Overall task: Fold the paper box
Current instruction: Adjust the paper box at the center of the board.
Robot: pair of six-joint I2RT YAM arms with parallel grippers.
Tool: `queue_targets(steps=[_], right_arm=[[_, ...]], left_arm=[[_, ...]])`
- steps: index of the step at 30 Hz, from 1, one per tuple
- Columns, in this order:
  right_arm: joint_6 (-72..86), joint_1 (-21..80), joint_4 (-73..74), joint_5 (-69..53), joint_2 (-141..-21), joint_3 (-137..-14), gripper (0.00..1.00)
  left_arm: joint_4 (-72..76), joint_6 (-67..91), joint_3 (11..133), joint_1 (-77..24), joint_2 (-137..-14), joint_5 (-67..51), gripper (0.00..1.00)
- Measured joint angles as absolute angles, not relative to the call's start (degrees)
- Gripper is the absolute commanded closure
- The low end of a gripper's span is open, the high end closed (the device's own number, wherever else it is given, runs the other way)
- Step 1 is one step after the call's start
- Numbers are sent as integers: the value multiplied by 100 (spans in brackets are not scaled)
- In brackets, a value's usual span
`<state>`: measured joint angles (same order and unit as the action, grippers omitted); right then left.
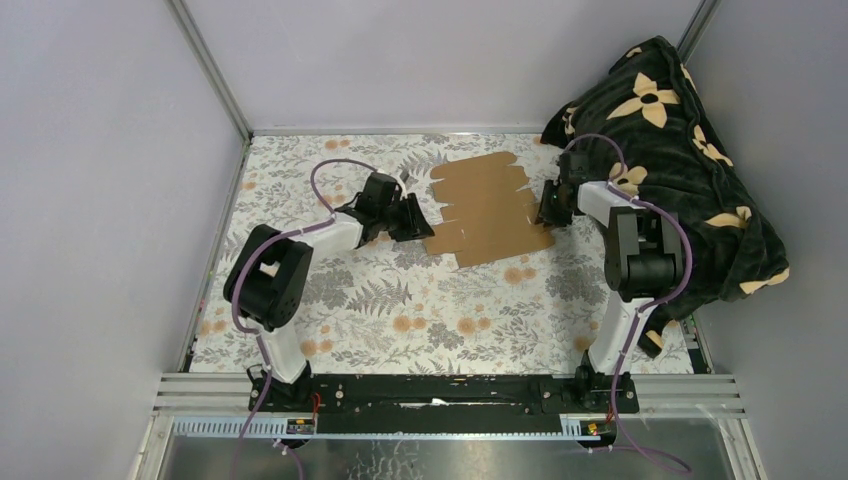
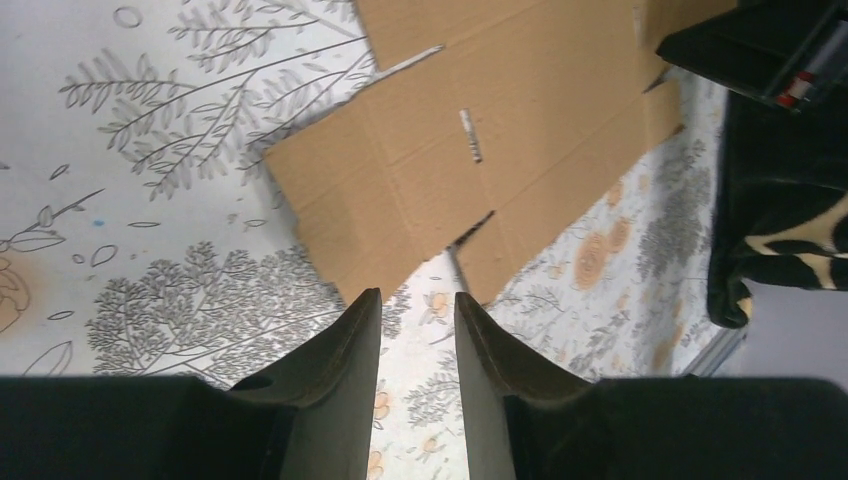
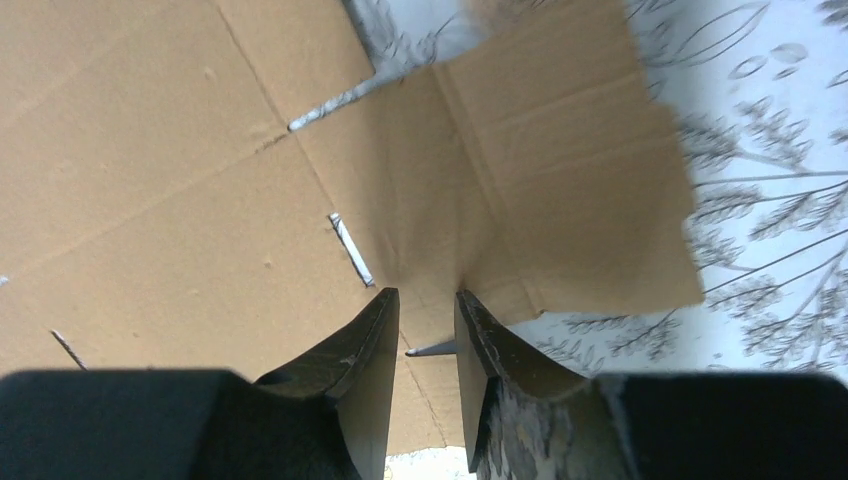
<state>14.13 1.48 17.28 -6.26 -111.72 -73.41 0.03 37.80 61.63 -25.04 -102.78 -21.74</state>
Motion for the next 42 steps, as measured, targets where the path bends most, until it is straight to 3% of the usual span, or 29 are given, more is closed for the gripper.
queue_targets(steps=[16, 26, 29, 35, 38, 42], right_arm=[[1566, 1275, 1238, -113, -10106, -5817, 66], [1564, 1444, 1466, 10, -9290, -4987, 66], [1562, 1479, 1656, 40, -9183, -4941, 64], [1592, 1559, 1977, -233, -8707, -5022, 45], [1629, 1566, 2193, -410, -8447, -5457, 39], [1671, 1566, 2200, -447, -8318, -6193, 38]], left_arm=[[189, 3809, 5522, -2510, -10475, -1662, 62], [128, 3876, 4493, -2624, -9295, -1481, 63], [32, 3927, 4224, -2742, -8698, -1389, 55], [-360, 3933, 4477, -2814, -8007, -1197, 34], [-580, 3844, 5159, -2814, -8239, -1157, 3], [-615, 3741, 6147, -2801, -8855, -1291, 2]])
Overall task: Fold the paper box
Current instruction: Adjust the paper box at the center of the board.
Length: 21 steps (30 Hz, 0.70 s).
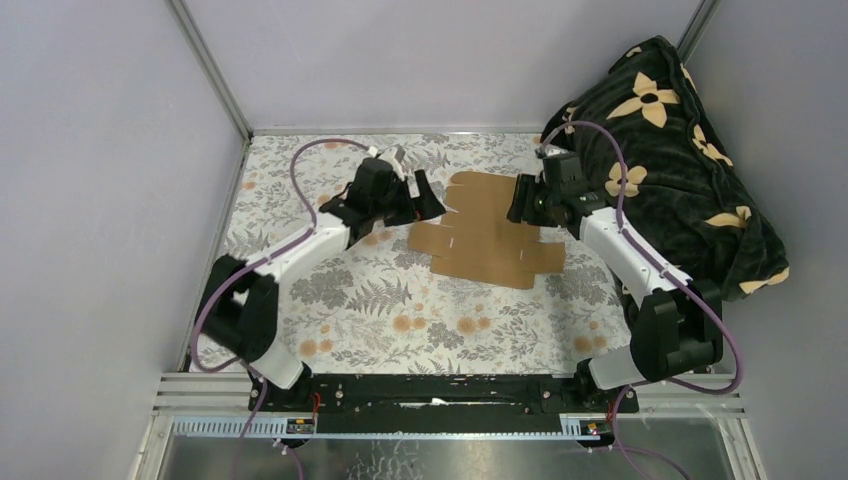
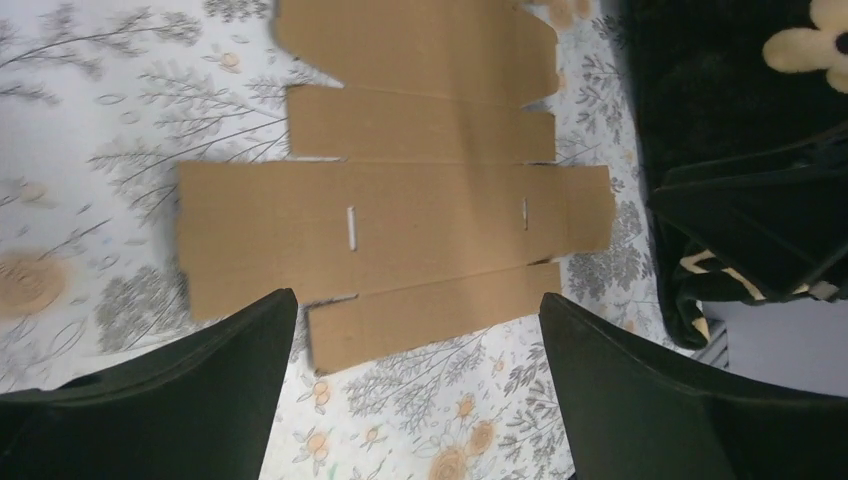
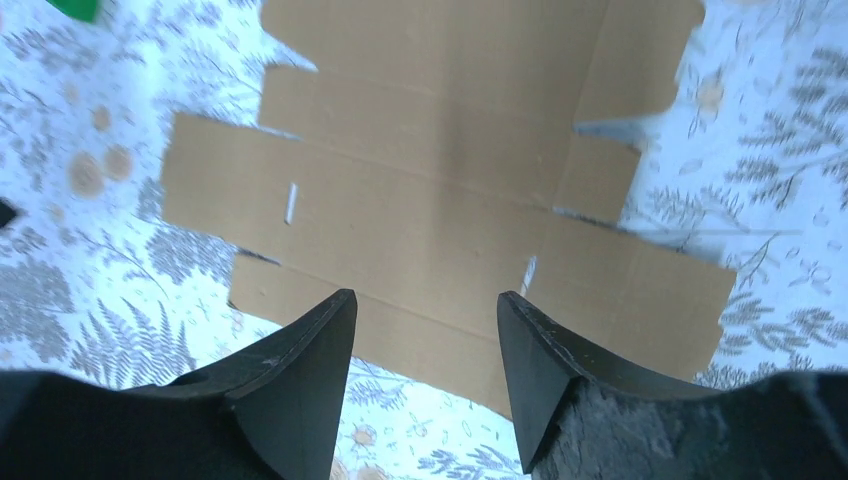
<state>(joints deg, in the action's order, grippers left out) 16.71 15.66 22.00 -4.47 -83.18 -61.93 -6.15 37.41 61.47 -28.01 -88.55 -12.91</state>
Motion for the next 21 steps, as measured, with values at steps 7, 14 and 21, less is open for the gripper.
queue_targets(steps=[7, 14, 21], right_arm=[[1857, 1125, 1949, -766, -8886, -6650, 39], [2228, 270, 1638, -1061, -9714, -6482, 39], [2335, 255, 1321, -1079, -10064, -6364, 44]], left_arm=[[-266, 3811, 6735, -2386, -10151, -2342, 1], [1, 3896, 6847, -1756, -10558, -2864, 4], [320, 3922, 7456, -1737, -11218, -3037, 51]])
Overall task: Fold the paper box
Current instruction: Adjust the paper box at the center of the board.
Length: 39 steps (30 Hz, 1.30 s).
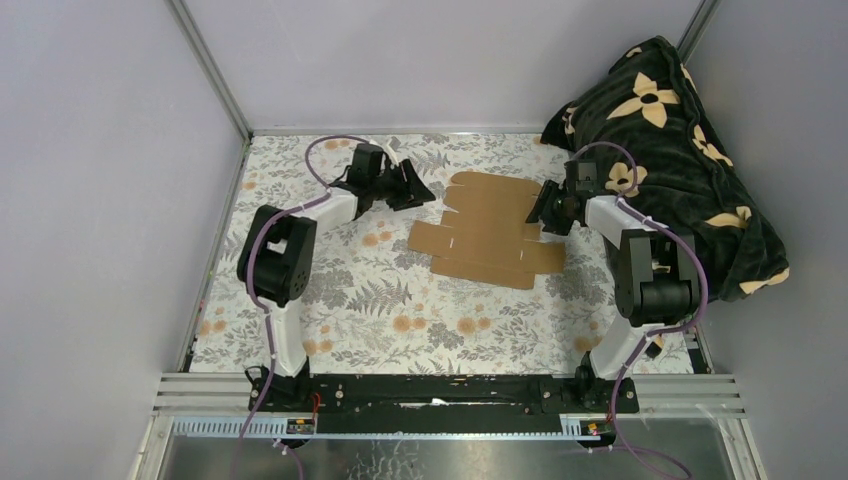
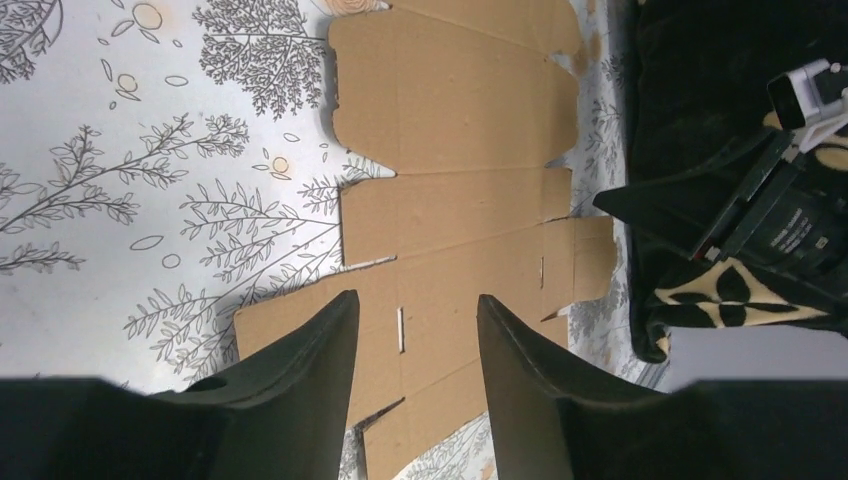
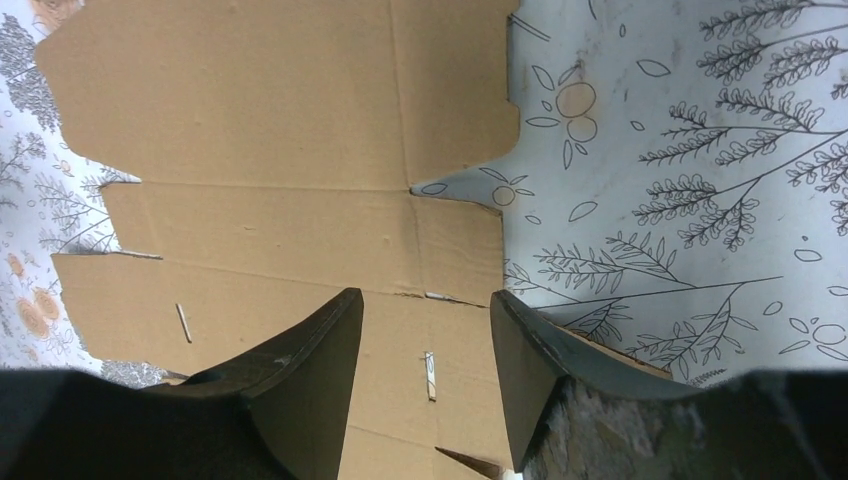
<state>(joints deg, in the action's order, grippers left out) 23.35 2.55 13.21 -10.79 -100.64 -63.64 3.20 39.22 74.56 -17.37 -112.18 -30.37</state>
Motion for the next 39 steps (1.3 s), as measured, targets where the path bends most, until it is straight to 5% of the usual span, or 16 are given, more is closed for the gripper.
queue_targets(steps=[5, 8, 39], right_arm=[[2383, 139, 1138, -1076, -10095, -6163, 61], [2418, 51, 1072, -1061, -10123, -6082, 63], [2405, -137, 268, -1315, -10495, -5892, 61]], left_arm=[[451, 3955, 7507, -1758, -11618, -3107, 69], [440, 3916, 7507, -1758, -11754, -3094, 79], [272, 3649, 7918, -2624, -11845, -2703, 85]])
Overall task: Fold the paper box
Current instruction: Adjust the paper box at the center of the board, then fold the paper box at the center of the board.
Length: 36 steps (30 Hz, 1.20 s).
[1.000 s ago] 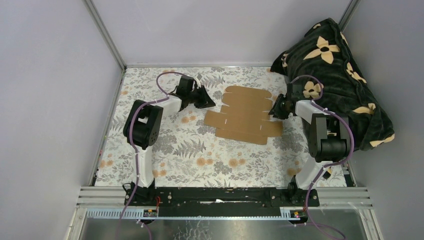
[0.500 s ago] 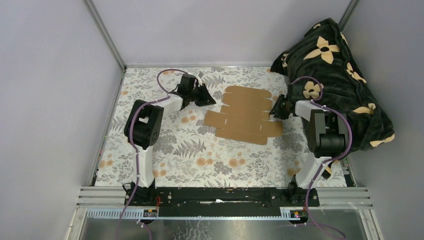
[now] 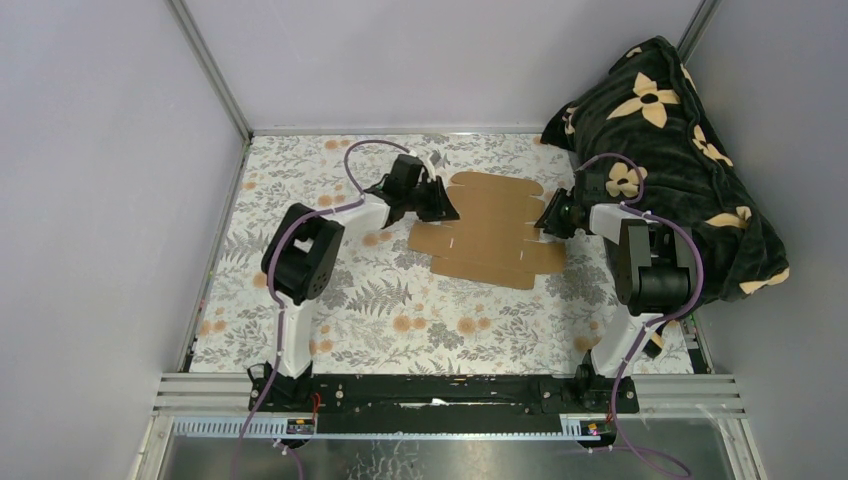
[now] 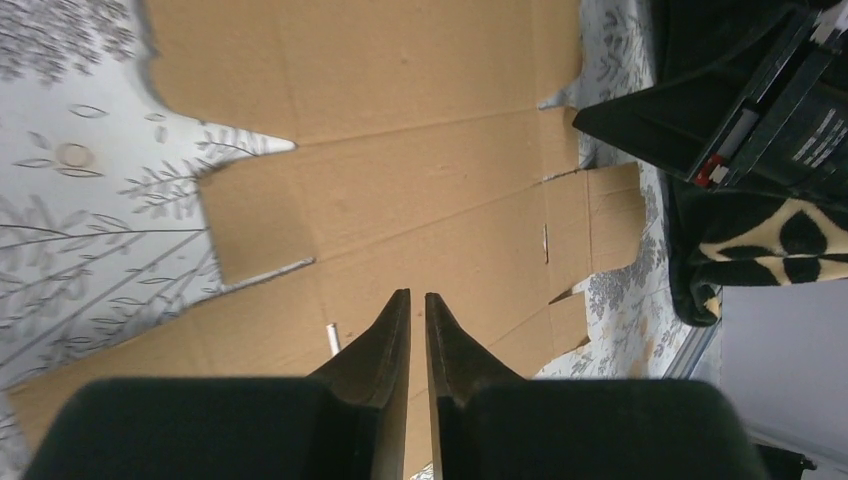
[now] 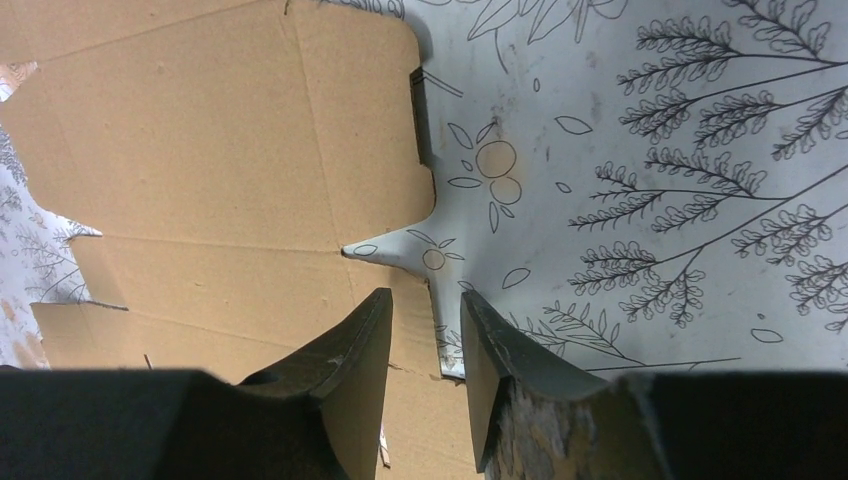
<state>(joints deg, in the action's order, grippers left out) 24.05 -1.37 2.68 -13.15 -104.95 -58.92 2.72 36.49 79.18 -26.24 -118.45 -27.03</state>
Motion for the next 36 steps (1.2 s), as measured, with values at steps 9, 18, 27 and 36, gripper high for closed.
queue_targets(steps=[9, 18, 27, 36], right_arm=[[2429, -134, 196, -1623, -10495, -5824, 61], [2447, -134, 161, -1822, -10484, -5776, 61], [2456, -134, 161, -1986, -10363, -5765, 61], [2561, -134, 78, -2154, -10269, -5765, 61]], left_arm=[[233, 3607, 7920, -2862, -12173, -2526, 88], [25, 3500, 8007, -2862, -12427, -2346, 89], [19, 3483, 8068, -2902, -12460, -2285, 90], [16, 3481, 8068, -2921, -12460, -2263, 92]])
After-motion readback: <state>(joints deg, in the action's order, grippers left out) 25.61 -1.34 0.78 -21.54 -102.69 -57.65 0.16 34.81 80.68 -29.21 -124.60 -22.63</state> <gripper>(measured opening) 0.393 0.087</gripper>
